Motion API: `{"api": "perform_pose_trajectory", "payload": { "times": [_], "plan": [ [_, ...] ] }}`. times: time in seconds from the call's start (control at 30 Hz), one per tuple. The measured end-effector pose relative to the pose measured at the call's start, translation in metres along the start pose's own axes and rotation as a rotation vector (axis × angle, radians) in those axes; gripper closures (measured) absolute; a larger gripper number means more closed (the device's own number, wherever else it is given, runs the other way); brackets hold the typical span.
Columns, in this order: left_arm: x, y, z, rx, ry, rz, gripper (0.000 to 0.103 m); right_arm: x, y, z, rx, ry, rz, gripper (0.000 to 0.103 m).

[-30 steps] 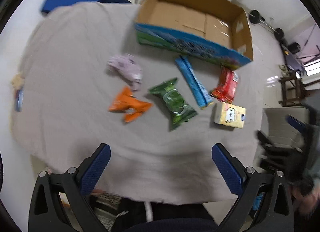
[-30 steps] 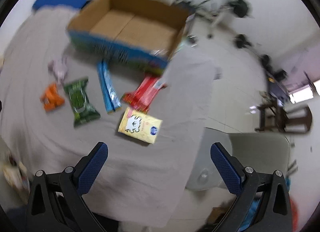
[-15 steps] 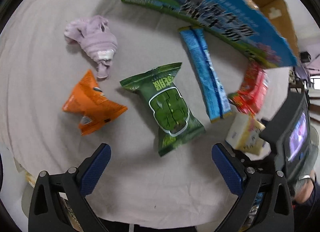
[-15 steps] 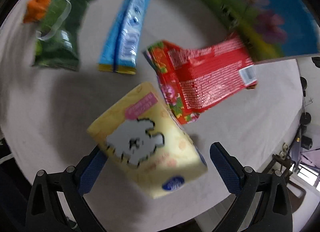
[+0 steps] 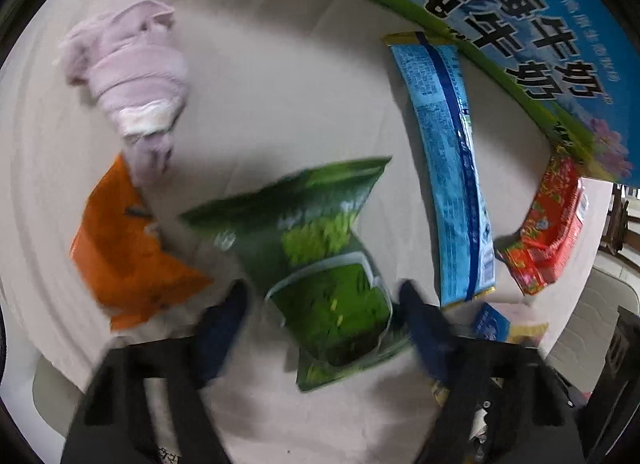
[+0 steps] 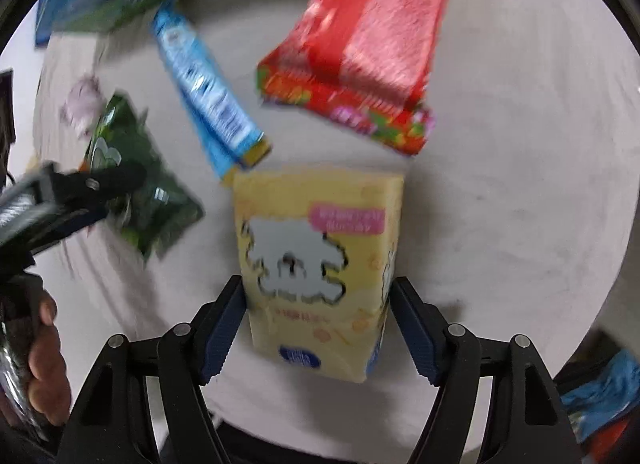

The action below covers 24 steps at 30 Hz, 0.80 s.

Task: Organize soft objects
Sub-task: 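Grasp the green snack bag with the left tool while the right tool grasps the yellow tissue pack, then carry both items into the box and open both tools to release them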

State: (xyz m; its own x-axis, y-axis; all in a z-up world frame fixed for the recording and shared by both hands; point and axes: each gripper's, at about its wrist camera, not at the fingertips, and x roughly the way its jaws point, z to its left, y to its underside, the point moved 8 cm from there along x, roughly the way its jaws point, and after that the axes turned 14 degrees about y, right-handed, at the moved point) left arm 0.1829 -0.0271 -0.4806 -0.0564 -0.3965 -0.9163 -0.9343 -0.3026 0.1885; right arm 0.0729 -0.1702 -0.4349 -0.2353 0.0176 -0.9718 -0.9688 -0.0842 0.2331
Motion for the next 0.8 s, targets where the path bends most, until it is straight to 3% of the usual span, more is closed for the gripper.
{"api": "perform_pose_trajectory", "payload": {
  "times": [0.13,0.2,0.33,0.5,0.67,0.8],
  "plan": [
    [0.002,0.006,0.002,0.078,-0.03,0.0,0.062,0.0,-0.006,-0.016,0.102,-0.006,0.006,0.03],
    [0.001,0.026,0.003,0.165,-0.088,0.024,0.062,-0.017,0.005,-0.034,0.117,0.047,0.028,0.033],
    [0.003,0.067,0.015,0.249,-0.14,0.07,0.062,-0.01,0.028,-0.043,0.1,0.09,0.057,0.033],
    [0.01,0.075,0.023,0.239,-0.163,0.038,0.06,0.006,0.039,-0.051,0.108,0.146,0.027,0.033],
    [0.004,0.076,0.029,0.244,-0.157,0.015,0.063,0.027,0.043,-0.047,0.131,0.204,0.0,0.035],
    [-0.011,0.086,0.012,0.258,-0.165,-0.003,0.068,0.043,0.042,-0.041,0.131,0.225,-0.013,0.037]
  ]
}}
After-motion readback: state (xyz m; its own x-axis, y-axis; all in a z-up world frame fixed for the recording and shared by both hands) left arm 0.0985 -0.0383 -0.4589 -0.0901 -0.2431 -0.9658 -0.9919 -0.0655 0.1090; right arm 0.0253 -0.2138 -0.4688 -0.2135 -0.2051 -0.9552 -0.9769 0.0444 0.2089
